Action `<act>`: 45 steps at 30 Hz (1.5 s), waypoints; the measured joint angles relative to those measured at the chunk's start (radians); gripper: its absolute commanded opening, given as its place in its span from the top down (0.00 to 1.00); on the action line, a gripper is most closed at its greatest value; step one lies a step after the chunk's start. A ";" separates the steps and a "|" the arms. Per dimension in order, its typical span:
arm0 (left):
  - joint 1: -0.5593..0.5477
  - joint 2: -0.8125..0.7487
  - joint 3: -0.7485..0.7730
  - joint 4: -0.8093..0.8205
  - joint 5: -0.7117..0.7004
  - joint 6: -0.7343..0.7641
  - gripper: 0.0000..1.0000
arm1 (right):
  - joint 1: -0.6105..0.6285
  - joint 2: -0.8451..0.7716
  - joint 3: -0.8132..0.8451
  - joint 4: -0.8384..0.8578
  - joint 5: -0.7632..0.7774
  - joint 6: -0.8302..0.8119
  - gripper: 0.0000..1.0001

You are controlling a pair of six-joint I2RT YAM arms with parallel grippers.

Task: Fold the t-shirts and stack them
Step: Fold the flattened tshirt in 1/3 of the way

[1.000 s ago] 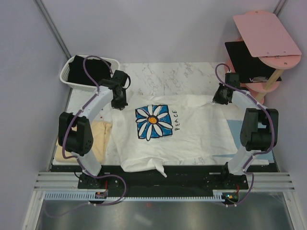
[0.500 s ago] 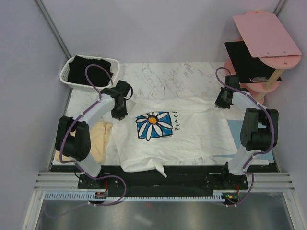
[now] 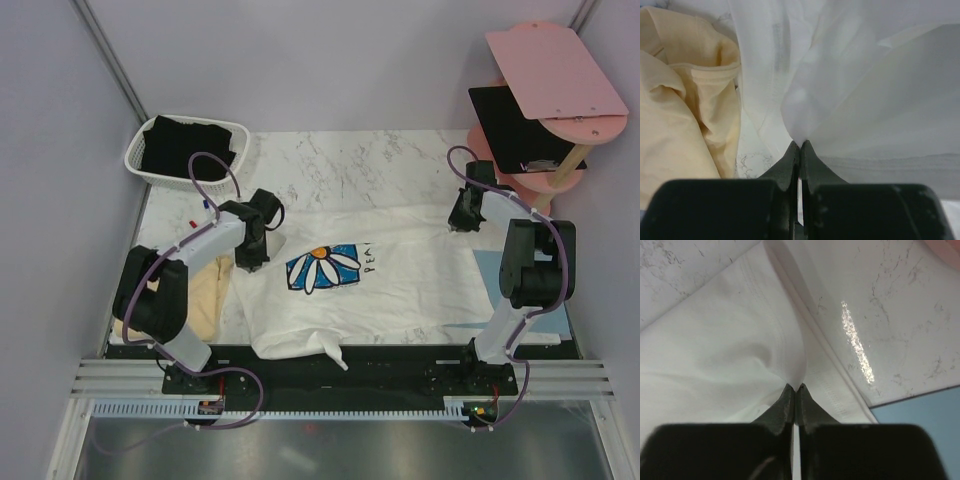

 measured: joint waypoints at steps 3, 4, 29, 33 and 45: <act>-0.019 -0.001 -0.013 -0.011 0.001 -0.014 0.01 | -0.001 0.000 0.000 -0.002 -0.001 -0.014 0.29; -0.029 -0.006 -0.014 -0.022 -0.002 -0.024 0.00 | -0.001 0.000 0.000 -0.002 -0.001 -0.010 0.14; -0.092 0.328 0.505 0.019 -0.130 0.063 0.28 | 0.008 -0.179 -0.044 0.004 -0.048 -0.046 0.02; -0.079 0.346 0.545 0.020 -0.130 0.079 0.35 | 0.010 -0.179 -0.048 0.008 -0.061 -0.050 0.02; -0.048 0.440 0.525 0.024 -0.119 0.103 0.98 | 0.019 -0.177 -0.050 0.016 -0.085 -0.055 0.02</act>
